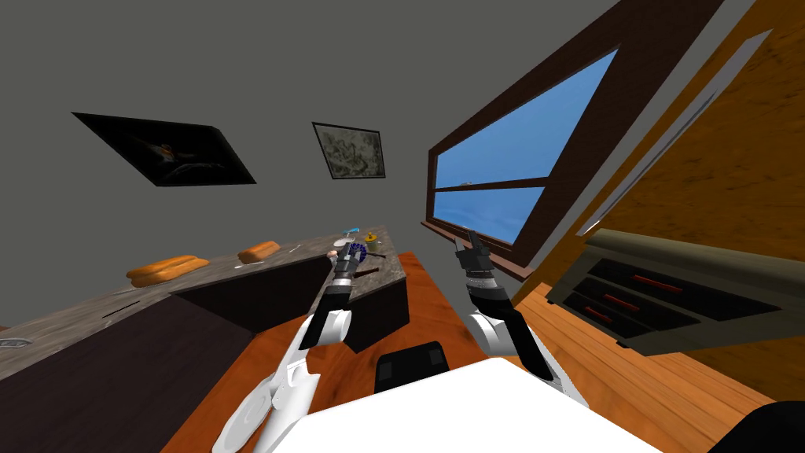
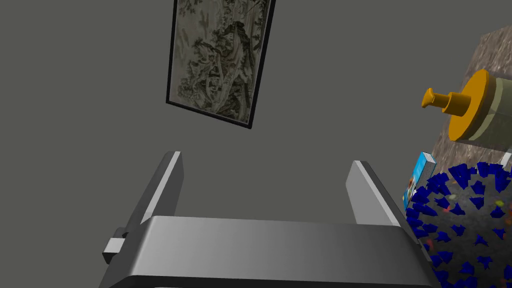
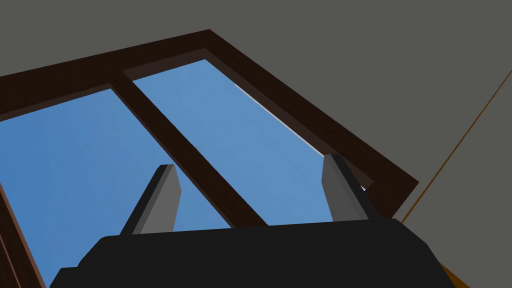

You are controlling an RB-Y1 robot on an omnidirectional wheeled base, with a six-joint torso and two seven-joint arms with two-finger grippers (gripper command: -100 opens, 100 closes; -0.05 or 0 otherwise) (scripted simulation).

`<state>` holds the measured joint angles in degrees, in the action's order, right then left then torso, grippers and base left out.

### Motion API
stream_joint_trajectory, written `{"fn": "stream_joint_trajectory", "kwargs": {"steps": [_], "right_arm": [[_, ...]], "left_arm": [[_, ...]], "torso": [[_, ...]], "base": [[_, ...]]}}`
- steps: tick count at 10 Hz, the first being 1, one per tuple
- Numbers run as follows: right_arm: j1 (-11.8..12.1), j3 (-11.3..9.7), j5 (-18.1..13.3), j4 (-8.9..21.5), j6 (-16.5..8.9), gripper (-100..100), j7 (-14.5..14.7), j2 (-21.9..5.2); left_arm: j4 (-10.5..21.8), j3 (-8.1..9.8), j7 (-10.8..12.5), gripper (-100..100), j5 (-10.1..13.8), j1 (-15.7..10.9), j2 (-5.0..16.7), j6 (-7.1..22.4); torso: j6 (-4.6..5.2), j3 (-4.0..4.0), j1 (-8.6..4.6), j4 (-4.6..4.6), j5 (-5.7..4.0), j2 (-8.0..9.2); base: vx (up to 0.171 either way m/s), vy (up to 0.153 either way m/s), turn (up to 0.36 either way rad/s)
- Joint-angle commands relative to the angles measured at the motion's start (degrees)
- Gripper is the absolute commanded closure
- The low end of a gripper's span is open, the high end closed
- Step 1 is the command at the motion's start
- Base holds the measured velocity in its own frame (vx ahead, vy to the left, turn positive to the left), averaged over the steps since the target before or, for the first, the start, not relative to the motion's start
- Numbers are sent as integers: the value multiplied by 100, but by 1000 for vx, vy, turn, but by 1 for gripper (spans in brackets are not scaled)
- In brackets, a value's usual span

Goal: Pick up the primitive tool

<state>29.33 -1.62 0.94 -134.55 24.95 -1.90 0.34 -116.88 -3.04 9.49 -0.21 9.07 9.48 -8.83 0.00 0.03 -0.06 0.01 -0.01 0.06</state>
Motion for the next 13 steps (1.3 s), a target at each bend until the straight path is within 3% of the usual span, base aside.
{"fn": "stream_joint_trajectory", "kwargs": {"steps": [1, 4, 6, 9, 11, 12, 13], "right_arm": [[0, 0, 0, 0, 0, 0, 0, 0], [0, 0, 0, 0, 0, 0, 0, 0], [0, 0, 0, 0, 0, 0, 0, 0], [0, 0, 0, 0, 0, 0, 0, 0], [0, 0, 0, 0, 0, 0, 0, 0], [0, 0, 0, 0, 0, 0, 0, 0], [0, 0, 0, 0, 0, 0, 0, 0]], "left_arm": [[82, -42, 63, -100, 26, -90, -18, 270], [406, -130, 324, -100, 190, -536, -6, 778], [406, -130, 324, -100, 190, -538, -6, 1039], [757, -206, 567, -100, 364, -999, -7, 1595], [757, -206, 567, -100, 364, -999, -7, 1857], [942, -238, 680, -100, 454, -1233, -7, 2044], [942, -238, 680, -100, 454, -1233, -7, 2197]], "torso": [[0, 0, 0, 0, 0, 0], [-2, 0, 2, 0, 0, 0], [-2, 0, 3, 0, 0, -1], [-2, -2, 5, -1, 1, -3], [-2, -2, 4, -1, 1, -3], [-3, -2, 6, -1, 1, -4], [-2, -3, 6, -1, 1, -5]], "base": [[-19, -13, -16], [-20, -11, -21], [-11, -6, -7], [-12, -5, -22], [-7, -2, -6], [-5, -2, -19], [-6, -1, -19]]}}
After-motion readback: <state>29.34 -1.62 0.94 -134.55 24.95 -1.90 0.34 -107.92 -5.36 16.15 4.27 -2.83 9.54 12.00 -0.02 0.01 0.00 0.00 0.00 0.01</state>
